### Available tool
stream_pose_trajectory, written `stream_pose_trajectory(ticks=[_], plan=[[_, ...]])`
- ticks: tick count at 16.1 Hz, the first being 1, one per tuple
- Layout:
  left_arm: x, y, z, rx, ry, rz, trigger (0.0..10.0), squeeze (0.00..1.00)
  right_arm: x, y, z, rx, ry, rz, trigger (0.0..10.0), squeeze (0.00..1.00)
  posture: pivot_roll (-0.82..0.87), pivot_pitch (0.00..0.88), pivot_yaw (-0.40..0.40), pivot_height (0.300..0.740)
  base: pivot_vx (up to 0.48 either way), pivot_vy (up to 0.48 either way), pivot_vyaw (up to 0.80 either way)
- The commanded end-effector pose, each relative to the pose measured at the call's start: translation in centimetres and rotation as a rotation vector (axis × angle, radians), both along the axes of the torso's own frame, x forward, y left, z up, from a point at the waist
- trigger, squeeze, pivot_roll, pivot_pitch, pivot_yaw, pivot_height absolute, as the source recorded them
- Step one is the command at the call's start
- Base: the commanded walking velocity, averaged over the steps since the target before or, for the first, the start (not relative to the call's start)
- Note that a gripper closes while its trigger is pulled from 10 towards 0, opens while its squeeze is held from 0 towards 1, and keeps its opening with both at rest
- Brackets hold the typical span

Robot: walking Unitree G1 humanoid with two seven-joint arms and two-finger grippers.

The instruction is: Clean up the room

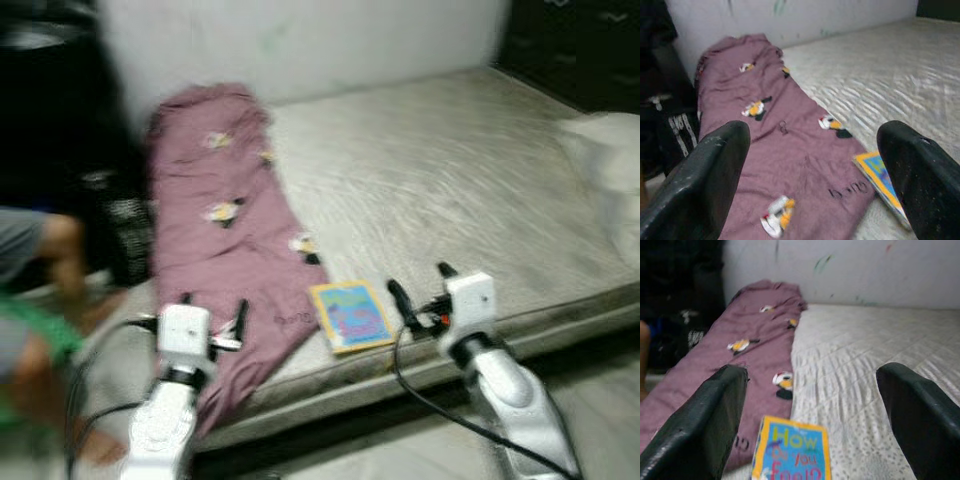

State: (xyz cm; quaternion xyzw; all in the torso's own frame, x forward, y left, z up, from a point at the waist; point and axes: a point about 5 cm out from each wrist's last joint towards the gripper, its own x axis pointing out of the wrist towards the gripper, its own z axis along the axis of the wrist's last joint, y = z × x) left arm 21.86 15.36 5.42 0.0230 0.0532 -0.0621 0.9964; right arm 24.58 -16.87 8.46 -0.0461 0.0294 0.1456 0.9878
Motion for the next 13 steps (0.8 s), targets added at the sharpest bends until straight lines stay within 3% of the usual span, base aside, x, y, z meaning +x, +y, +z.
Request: stream_pose_trajectory(ticks=[1, 8, 13], plan=[[0.0, 0.7, 0.2, 0.029, -0.007, 0.008, 10.0, 0.0, 0.2, 0.6, 0.4, 0.014, -0.019, 0.014, 10.0, 0.0, -0.05, 0.0, 0.052, 0.74, 0.0, 0.0, 0.77], [-0.4, 0.9, -0.2, 0.021, 0.015, 0.007, 10.0, 0.0, -0.2, 2.0, -0.3, 0.055, -0.012, 0.003, 10.0, 0.0, -0.04, 0.0, 0.07, 0.74, 0.0, 0.0, 0.76], [0.4, 0.8, 0.5, -0.009, -0.02, -0.039, 10.0, 0.0, 1.0, -0.2, -0.2, 0.032, -0.042, -0.157, 10.0, 0.0, -0.05, 0.0, 0.084, 0.74, 0.173, 0.0, 0.0]])
